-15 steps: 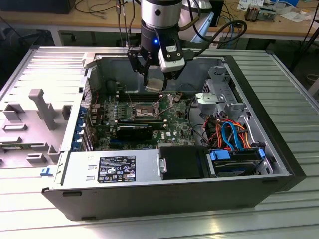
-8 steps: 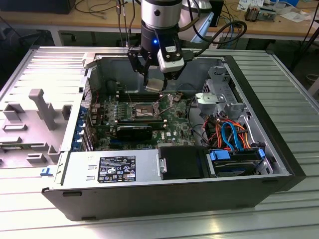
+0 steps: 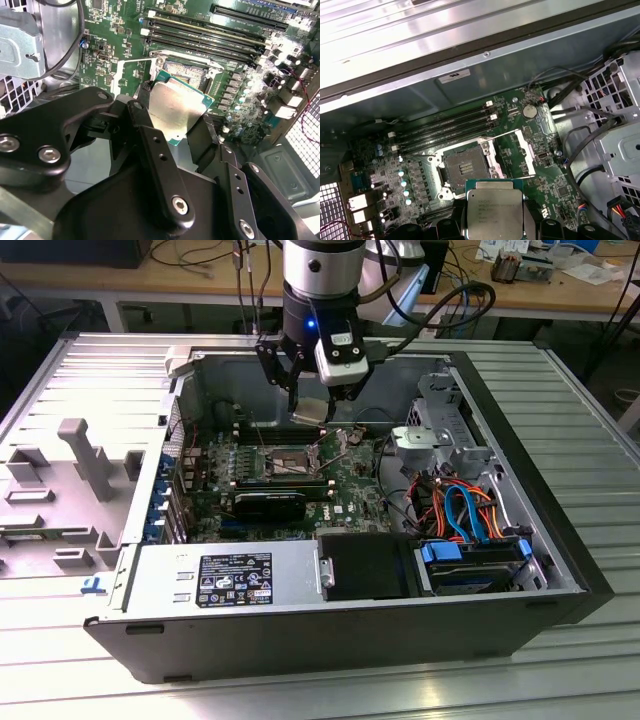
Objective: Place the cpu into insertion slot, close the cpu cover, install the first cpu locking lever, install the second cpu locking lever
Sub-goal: 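Place the cpu into insertion slot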
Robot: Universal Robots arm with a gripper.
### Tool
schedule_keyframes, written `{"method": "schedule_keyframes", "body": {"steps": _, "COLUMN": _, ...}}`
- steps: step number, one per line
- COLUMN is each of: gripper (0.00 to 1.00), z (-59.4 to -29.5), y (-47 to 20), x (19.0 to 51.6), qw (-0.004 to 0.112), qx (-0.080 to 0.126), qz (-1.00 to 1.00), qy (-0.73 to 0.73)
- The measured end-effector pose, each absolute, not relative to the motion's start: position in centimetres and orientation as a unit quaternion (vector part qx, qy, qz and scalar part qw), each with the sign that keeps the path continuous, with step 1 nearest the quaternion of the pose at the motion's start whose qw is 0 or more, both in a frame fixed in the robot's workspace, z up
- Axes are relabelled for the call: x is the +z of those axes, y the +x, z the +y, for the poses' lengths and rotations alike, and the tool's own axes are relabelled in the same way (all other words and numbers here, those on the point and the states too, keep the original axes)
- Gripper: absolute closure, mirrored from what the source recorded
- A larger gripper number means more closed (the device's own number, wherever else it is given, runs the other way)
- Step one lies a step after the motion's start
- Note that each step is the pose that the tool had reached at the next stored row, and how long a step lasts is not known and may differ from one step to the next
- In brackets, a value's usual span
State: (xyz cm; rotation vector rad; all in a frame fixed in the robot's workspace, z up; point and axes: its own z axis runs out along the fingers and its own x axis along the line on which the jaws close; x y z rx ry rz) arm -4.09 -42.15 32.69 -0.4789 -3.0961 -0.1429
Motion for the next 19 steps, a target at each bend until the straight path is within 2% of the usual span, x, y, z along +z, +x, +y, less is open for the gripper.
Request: {"method": "schedule_keyframes", "body": {"steps": 19, "gripper": 0.46, "z": -42.15, "y": -4.09, "x": 32.56, "qw": 0.002, "qx": -0.046, "qz": -0.984, "qy": -0.172}}
